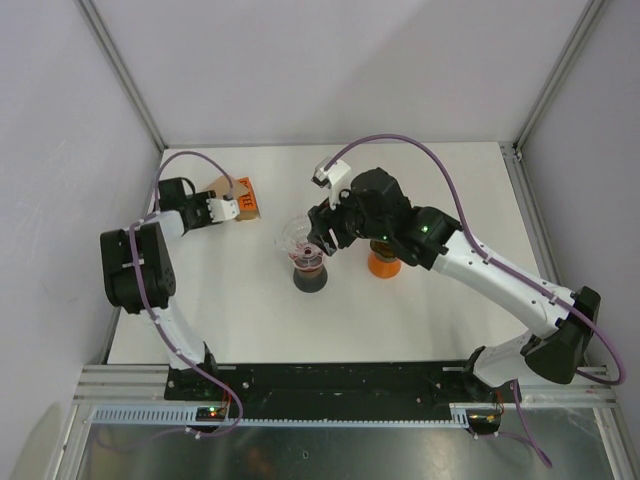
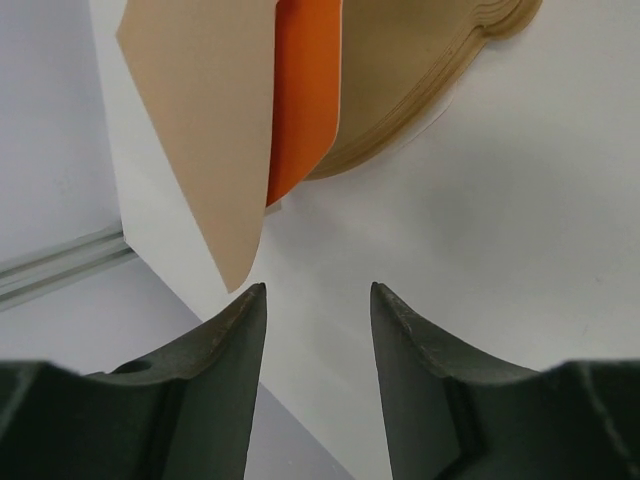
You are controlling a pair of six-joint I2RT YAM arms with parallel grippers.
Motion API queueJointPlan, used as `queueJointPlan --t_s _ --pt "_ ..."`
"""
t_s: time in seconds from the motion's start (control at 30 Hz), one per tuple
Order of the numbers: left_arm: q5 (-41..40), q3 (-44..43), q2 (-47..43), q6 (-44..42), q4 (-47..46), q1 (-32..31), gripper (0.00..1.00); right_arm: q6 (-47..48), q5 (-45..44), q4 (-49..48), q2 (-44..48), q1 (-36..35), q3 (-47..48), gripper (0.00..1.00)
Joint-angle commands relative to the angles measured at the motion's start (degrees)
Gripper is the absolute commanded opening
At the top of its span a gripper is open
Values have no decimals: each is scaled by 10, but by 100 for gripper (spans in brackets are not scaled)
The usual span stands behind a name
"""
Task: Place the coffee filter in the dripper
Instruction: Pick up the coffee filter from the coffee filter holder.
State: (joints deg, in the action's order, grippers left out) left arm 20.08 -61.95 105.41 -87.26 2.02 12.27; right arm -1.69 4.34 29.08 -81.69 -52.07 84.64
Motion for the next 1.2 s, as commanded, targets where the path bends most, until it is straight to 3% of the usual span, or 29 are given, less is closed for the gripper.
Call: queueJointPlan --t_s 0.0,0.17,0.23,0.4,0.77,0.8,1.0,1.17 --pt "-13 -29 7 -19 -8 -11 50 -5 4 -30 21 -3 -4 65" --pt "-25 -46 19 -1 -8 -18 45 -7 9 -31 19 -3 -5 65" --pt "-27 -51 21 3 -8 -20 37 -8 12 -30 19 -3 -6 65" --pt "-39 -40 16 -1 -8 -22 4 -9 13 -30 19 -3 -5 65" --pt "-3 -5 -42 32 -7 -7 0 -12 20 -31 18 -4 -5 65" --pt "-1 -2 -43 24 -7 -7 1 -12 21 -31 18 -4 -5 65" --pt "17 -6 -52 0 -7 3 40 -12 25 -28 20 -5 -6 65" --pt "48 -16 -49 -53 -7 22 58 -10 29 -27 18 -6 -5 65"
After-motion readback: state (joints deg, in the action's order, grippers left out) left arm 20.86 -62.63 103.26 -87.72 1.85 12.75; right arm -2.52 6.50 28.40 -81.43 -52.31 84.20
